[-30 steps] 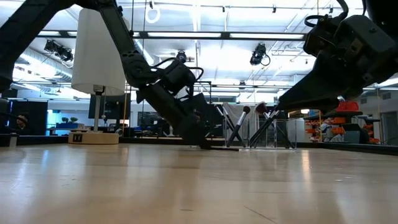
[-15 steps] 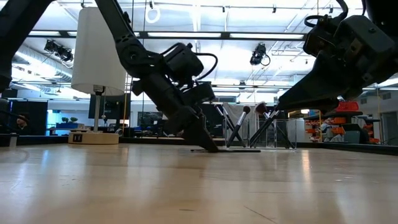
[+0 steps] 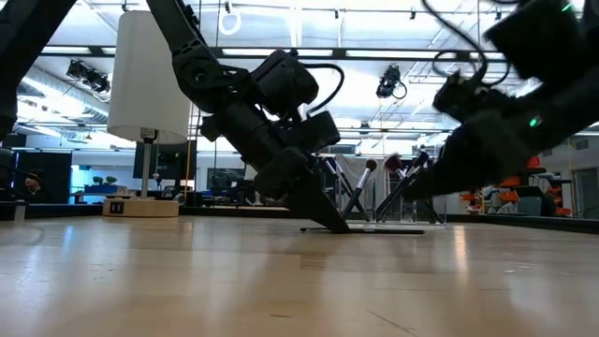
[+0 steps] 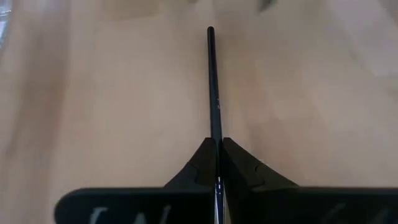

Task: Put items in baskets/containers
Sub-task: Put the black eyeshadow brush into the transparent organizer

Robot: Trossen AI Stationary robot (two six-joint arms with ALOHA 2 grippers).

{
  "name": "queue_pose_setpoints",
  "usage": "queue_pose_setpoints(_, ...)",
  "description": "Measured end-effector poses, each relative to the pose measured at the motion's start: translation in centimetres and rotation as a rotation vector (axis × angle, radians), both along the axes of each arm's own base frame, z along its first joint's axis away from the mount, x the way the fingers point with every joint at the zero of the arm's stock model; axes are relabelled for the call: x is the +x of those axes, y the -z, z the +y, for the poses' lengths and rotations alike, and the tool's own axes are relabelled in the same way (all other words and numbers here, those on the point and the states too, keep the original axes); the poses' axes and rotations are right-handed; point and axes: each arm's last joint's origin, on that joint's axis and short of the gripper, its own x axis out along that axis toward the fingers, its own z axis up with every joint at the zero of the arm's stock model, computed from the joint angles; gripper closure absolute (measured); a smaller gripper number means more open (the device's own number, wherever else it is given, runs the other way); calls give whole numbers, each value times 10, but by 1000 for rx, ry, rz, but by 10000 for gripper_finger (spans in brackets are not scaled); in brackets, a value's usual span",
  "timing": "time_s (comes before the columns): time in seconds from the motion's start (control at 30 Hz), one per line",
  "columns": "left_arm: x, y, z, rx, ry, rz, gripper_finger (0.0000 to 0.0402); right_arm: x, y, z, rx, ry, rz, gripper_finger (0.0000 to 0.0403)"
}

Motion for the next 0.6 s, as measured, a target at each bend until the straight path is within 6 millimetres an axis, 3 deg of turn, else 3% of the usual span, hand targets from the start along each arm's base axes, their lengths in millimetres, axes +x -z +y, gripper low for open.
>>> queue_pose_setpoints(0.23,12,-11,-10,-56,7,-16,390,6,16,-14,-11,-67,93,212)
queue_pose_setpoints(0.6,25,-28,-11,-60,-27,-50,399,7,22,-12,39,-184,123,278)
